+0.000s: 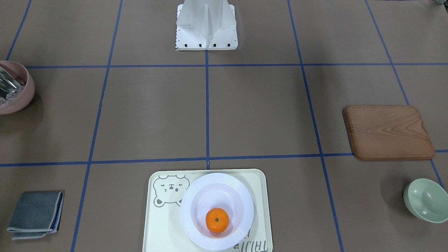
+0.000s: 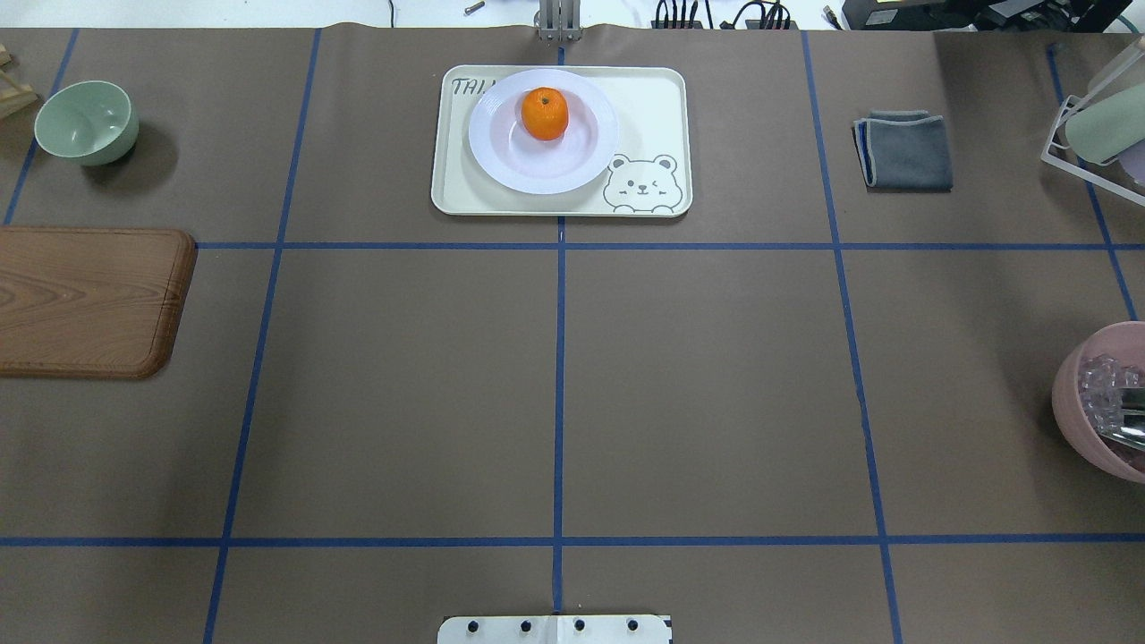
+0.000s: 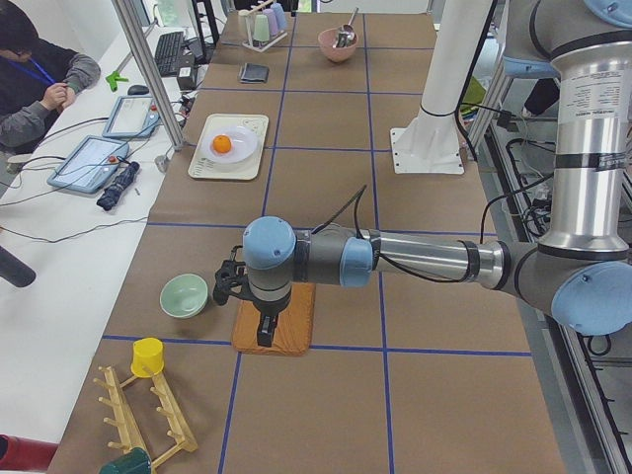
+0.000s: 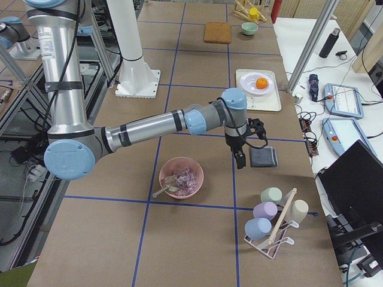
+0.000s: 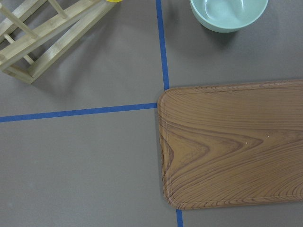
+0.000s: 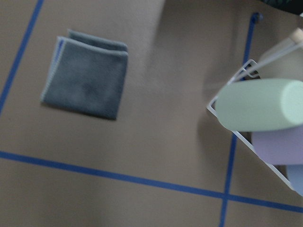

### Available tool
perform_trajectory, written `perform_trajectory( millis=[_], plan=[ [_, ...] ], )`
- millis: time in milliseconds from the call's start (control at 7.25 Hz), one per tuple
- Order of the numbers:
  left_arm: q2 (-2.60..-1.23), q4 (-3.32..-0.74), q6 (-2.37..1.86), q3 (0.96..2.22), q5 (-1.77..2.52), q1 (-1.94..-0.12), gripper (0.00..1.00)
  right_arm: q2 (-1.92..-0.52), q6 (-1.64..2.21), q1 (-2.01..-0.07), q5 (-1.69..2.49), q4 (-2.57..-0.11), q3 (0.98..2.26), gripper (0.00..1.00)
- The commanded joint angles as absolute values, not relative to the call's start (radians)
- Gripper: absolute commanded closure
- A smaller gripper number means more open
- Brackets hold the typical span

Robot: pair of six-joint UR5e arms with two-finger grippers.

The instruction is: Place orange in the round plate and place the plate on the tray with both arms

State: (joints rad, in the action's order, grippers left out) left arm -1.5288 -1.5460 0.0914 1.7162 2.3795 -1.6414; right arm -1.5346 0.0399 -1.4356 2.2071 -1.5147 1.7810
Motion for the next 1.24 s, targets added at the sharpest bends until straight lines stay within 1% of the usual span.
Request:
perform_trajectory(
  millis=[0, 138, 276, 552, 1103],
  plan=[
    [-1.516, -1.549, 0.1, 1.717, 2.379, -1.641, 0.02, -1.586, -0.206, -1.544, 2.276, -1.679, 1.782, 0.0],
    [-1.513, -1.549, 0.101, 1.717, 2.379, -1.641, 0.02, -1.582, -0.256, -1.575, 2.276, -1.762, 1.789, 0.0],
    [-1.513, -1.549, 0.101, 1.718, 2.379, -1.641, 0.02, -1.586, -0.259, -1.58, 2.278, -1.779, 1.787, 0.0],
    [-1.511, -1.551, 0.101, 1.718, 2.378, -1.641, 0.02, -1.644, -0.256, -1.58, 2.254, -1.767, 1.776, 0.0],
    [-1.502, -1.569, 0.101, 1.721, 2.382, -1.641, 0.02, -1.667, -0.253, -1.588, 2.263, -1.776, 1.764, 0.0]
  ],
)
